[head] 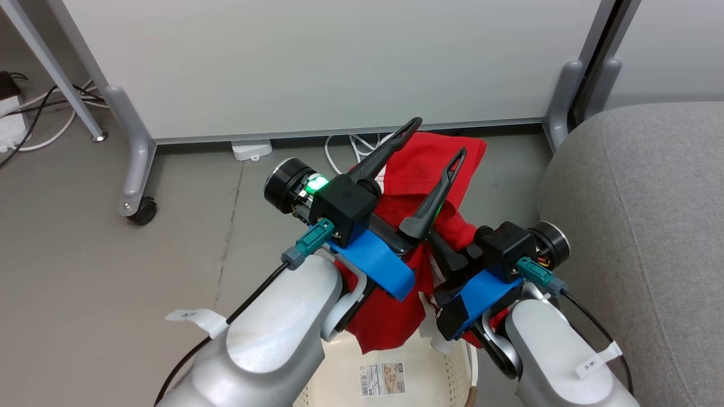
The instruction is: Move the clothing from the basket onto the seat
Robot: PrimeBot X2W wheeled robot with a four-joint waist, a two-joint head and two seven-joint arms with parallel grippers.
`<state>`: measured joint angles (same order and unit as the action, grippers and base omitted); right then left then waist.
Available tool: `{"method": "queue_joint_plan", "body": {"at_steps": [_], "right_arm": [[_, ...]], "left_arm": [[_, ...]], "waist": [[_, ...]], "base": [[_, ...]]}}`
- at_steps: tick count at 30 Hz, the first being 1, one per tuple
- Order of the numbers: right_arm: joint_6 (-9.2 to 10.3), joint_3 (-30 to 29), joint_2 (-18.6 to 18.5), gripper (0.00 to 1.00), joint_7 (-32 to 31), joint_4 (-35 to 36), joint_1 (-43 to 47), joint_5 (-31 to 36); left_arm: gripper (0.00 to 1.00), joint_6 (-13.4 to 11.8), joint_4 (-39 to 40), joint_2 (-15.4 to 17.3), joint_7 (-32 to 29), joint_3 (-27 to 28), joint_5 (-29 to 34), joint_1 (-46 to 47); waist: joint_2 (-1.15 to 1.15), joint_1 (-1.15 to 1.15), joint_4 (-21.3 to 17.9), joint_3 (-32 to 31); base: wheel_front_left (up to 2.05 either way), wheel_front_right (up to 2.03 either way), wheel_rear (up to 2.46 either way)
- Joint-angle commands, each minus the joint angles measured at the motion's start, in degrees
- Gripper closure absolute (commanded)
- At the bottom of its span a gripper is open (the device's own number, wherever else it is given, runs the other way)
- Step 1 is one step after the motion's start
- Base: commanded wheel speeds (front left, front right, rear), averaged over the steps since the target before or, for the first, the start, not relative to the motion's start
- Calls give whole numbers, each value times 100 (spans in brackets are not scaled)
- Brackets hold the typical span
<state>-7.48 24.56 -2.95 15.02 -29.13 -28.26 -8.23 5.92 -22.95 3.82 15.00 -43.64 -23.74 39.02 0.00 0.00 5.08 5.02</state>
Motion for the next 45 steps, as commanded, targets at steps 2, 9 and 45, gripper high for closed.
{"method": "queue_joint_plan", "body": {"at_steps": [2, 9, 45], "right_arm": [[-3, -10, 11, 100, 24, 39, -36, 5], [-3, -45, 11, 100, 24, 52, -21, 29], [-3, -1270, 9, 100, 24, 1003, 558, 594]], "left_arm": [[0, -15, 21, 16, 27, 31, 25, -42], [0, -7, 13, 11, 27, 61, 60, -48], [0, 9, -266, 136, 23, -143, 165, 266]], "waist": [[0, 0, -19, 4], [0, 0, -77, 40], [0, 0, -1765, 698]], "base": [[0, 0, 0], [0, 0, 0], [0, 0, 0]]}}
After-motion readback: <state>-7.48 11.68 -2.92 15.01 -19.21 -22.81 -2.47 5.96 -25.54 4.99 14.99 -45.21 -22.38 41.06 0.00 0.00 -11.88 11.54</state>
